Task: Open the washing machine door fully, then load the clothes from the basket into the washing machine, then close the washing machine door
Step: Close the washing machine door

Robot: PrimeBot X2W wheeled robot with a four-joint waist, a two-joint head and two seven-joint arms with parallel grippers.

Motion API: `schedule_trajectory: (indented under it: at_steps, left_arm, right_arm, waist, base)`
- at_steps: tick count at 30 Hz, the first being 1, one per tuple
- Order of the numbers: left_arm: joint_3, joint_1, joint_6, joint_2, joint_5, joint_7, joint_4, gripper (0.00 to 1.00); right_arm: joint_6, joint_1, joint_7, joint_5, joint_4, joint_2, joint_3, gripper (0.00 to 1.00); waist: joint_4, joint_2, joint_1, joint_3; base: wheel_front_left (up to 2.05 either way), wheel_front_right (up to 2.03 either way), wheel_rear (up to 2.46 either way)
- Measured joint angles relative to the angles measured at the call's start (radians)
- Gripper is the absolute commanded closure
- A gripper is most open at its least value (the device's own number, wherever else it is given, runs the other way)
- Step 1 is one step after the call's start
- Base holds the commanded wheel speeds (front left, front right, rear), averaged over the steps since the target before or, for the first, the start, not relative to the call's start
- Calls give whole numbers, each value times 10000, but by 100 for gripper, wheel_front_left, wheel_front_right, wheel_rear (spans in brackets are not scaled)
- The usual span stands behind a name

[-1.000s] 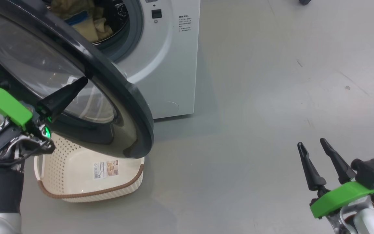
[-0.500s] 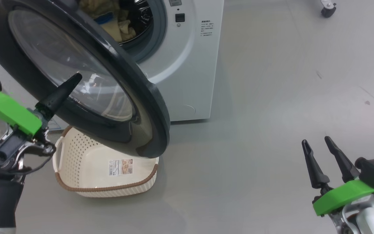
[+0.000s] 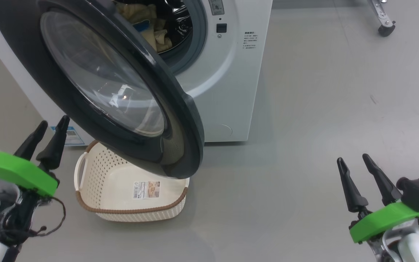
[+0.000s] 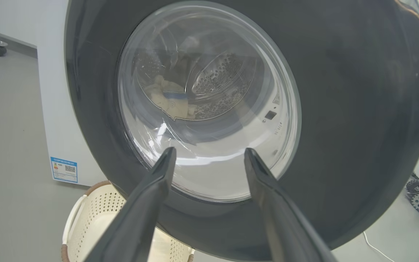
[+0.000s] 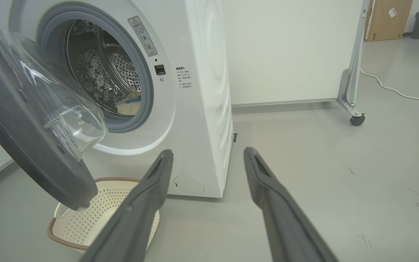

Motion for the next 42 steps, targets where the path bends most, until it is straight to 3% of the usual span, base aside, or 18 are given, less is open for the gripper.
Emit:
schedule_trajectory:
  at_steps: [6, 10, 13, 19, 30, 42]
  left_arm:
    - [-848, 81, -2, 460, 882, -2123, 1204, 0]
    - [-1007, 244, -17, 477, 1444, -2809, 2027, 0]
    - [-853, 378, -33, 407, 1822, -2882, 2389, 0]
    - [644, 1199, -33, -196, 2966, -2884, 2382, 0]
    - [2247, 2486, -33, -1122, 4412, -2884, 1910, 0]
    - [2740, 2941, -33, -1373, 4915, -2884, 1618, 0]
  right_arm:
    - [0, 172, 0, 2, 8, 0, 35, 0]
    - [0, 179, -2, 2, 6, 0, 36, 0]
    - [0, 179, -2, 2, 4, 0, 38, 0]
    - [0, 180, -2, 2, -38, 0, 29, 0]
    - [0, 175, -2, 2, -46, 23, 25, 0]
    - [0, 175, 0, 0, -46, 23, 21, 0]
  waist:
    - [-22, 0, 0, -113]
    - [-45, 0, 0, -160]
    - [-70, 0, 0, -182]
    - [-132, 0, 0, -155]
    - [-144, 0, 0, -53]
    - [-82, 0, 0, -144]
  base:
    - [0, 0, 0]
    - [0, 0, 0]
    - [0, 0, 0]
    - [0, 0, 0]
    - [0, 0, 0]
    - [0, 0, 0]
